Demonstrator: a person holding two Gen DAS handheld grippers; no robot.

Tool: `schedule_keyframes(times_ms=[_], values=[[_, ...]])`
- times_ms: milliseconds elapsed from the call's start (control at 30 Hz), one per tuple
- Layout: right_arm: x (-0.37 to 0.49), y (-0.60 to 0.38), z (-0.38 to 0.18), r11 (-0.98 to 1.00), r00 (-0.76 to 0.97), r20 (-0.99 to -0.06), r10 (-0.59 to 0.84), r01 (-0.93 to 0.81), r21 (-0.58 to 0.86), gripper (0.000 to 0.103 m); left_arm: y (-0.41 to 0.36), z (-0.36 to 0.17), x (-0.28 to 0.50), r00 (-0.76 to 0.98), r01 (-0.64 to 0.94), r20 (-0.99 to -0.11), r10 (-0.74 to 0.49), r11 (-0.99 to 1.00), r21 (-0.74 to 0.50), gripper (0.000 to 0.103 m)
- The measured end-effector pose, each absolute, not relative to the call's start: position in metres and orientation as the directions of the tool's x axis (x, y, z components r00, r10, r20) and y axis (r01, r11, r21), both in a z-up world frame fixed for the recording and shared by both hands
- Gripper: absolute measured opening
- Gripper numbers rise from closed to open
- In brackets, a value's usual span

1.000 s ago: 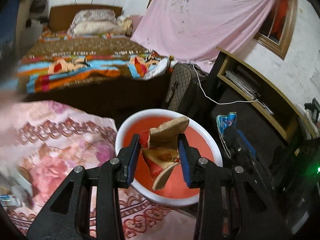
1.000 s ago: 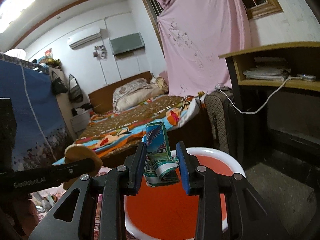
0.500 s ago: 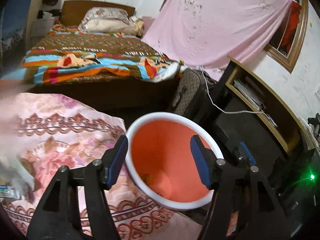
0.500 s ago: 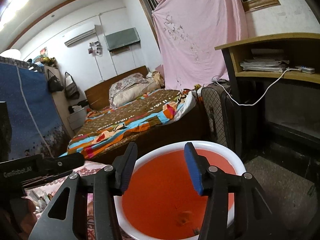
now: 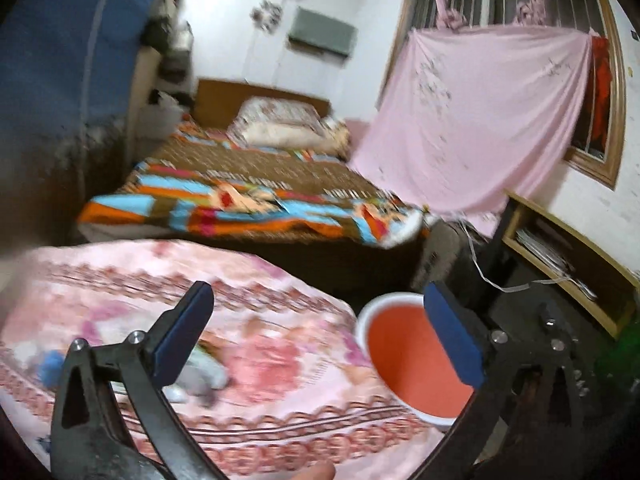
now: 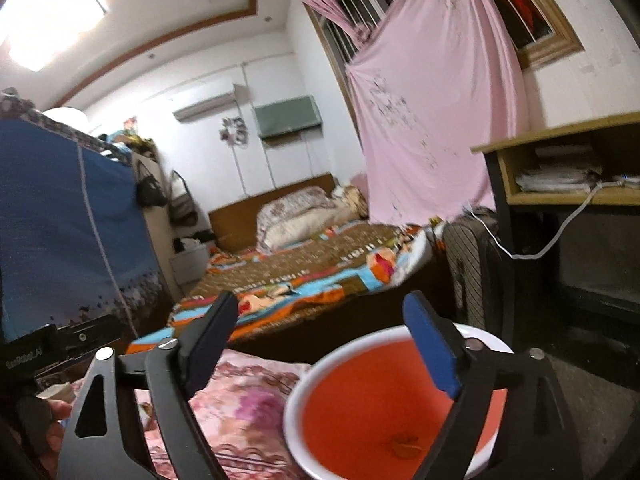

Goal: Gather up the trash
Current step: 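Move both open tools from the bucket back over the quilt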

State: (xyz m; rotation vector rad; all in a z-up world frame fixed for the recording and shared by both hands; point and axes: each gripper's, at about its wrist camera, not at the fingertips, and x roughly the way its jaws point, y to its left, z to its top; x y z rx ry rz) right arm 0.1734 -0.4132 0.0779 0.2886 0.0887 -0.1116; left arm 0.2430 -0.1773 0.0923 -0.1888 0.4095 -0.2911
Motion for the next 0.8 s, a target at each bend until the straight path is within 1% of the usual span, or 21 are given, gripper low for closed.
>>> schedule_keyframes(times_ms=[67, 267, 600, 800], values=[[0.169, -0.405, 0.081, 0.957, 0.994, -0.072, -0.083, 0.1, 0.271, 0.103, -0.164, 0.093, 0.235, 0.897, 0.216, -0.339, -0.284, 0.95, -0.224, 0.092], [0.162, -0.374, 0.087, 0.971, 1.0, -0.013, -0.019, 0.021, 0.237, 0.103, -0.13, 0.092, 0.212, 0.939, 0.14, -0.288, -0.188, 0.974, -0.179, 0.092], [0.145, -0.324, 0.089, 0.981, 0.994, 0.044, 0.097, -0.103, 0.166, 0.103, -0.085, 0.09, 0.171, 0.975, 0.046, -0.21, -0.074, 0.99, -0.136, 0.092], [0.141, -0.3, 0.087, 0.978, 0.985, 0.046, 0.167, -0.172, 0.121, 0.103, -0.057, 0.083, 0.15, 0.979, -0.014, -0.204, -0.014, 0.991, -0.135, 0.092]])
